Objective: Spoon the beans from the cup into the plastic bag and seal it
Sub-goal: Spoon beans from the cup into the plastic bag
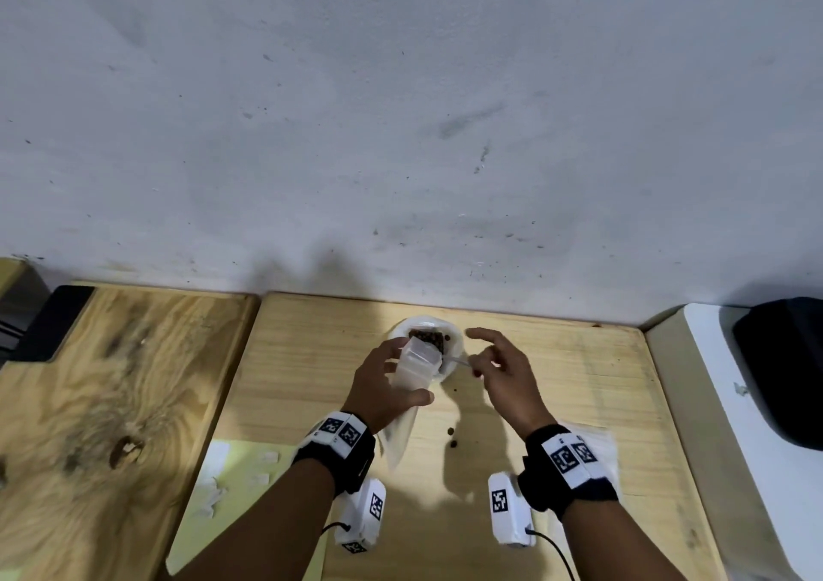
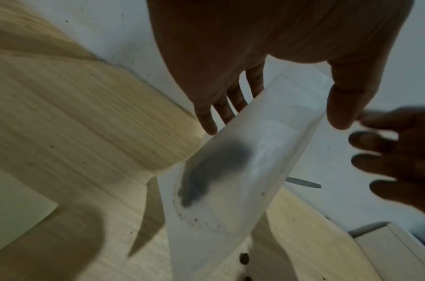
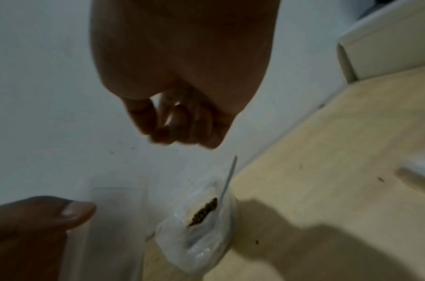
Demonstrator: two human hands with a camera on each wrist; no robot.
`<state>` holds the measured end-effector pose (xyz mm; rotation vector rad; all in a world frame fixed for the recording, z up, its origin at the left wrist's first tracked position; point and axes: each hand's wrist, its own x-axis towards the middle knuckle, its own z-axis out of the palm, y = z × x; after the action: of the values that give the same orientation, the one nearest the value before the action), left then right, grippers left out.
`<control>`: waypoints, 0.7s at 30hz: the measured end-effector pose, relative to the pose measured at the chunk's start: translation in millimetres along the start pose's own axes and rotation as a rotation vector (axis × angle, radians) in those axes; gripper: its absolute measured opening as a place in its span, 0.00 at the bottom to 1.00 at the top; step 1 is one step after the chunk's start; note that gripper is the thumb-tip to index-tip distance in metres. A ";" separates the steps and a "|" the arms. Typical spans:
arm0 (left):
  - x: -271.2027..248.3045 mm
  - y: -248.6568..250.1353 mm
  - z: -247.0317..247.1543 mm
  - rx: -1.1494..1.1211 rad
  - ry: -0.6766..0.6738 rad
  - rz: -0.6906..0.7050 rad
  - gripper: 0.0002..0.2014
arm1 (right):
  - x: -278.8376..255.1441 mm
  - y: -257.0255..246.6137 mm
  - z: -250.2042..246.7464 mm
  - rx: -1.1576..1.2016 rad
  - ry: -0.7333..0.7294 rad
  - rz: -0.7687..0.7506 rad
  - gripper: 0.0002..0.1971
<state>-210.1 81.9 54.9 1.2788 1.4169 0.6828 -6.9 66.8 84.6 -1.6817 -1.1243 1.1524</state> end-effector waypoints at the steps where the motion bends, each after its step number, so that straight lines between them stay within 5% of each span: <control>1: 0.1 2.9 0.7 0.016 -0.017 0.021 0.44 | -2.3 -9.4 0.7 0.008 -0.147 0.005 0.18; 4: -0.4 13.3 2.6 0.038 -0.071 0.065 0.41 | -4.0 -31.2 0.6 0.009 -0.379 0.064 0.17; 10: 1.3 27.8 1.3 -0.087 0.006 0.071 0.31 | 7.1 -33.3 -9.1 -0.007 -0.234 -0.054 0.04; 14: 6.7 31.6 -1.4 -0.048 0.122 0.076 0.09 | 9.4 -20.0 -4.9 -0.119 -0.082 -0.174 0.15; 17: 6.9 32.6 -0.9 -0.103 0.128 0.058 0.10 | 8.6 -17.5 -0.2 0.037 -0.046 -0.099 0.18; 21: 3.6 29.9 0.7 -0.182 0.071 0.027 0.10 | 6.6 -13.1 4.6 0.090 -0.135 -0.037 0.07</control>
<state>-199.1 93.0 80.6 1.1424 1.3629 0.8630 -13.0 77.5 93.9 -1.5274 -1.1639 1.2898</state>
